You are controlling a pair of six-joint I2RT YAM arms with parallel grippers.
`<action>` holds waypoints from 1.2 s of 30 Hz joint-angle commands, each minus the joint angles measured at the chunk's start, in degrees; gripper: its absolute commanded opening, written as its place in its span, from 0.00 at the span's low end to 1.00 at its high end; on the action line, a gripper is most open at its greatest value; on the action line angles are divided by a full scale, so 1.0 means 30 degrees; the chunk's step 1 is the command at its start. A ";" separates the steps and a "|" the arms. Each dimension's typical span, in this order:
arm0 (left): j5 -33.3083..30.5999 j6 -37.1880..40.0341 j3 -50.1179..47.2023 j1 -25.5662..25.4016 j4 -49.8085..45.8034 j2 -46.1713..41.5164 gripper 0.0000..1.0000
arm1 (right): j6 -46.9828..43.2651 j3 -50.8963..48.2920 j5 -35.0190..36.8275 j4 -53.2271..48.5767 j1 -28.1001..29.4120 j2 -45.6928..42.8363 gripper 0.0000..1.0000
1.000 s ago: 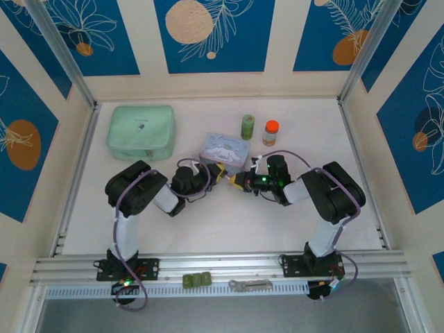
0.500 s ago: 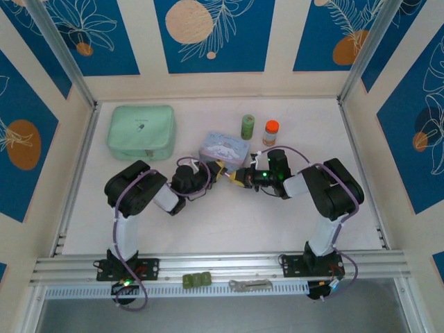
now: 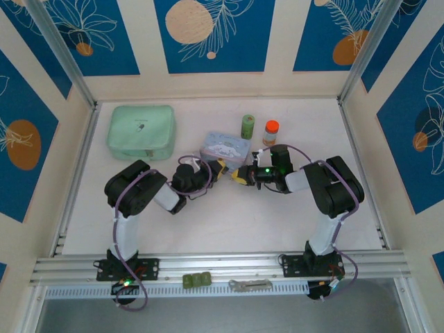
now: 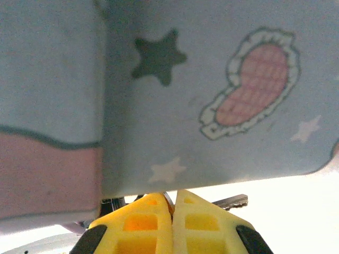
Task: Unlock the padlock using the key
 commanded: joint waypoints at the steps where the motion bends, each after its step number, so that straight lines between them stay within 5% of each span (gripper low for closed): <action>1: 0.4649 0.0403 0.0670 -0.1714 0.1755 -0.1055 0.00 | 0.1023 0.0923 0.1834 0.1346 0.0243 0.0429 0.00; 15: 0.2051 -0.0487 0.1021 -0.2674 0.1755 -0.0839 0.00 | 0.2464 -0.1212 0.5853 0.4738 0.1854 -0.0545 0.00; 24: 0.2454 -0.1095 0.1033 -0.2824 0.1755 -0.1351 0.00 | -0.0968 0.0028 0.3549 0.6334 0.1639 0.0677 0.00; 36: 0.3789 -0.0722 0.0695 -0.2847 0.1748 -0.1646 0.00 | -0.1083 0.0976 0.1900 0.5015 0.0835 0.0928 0.00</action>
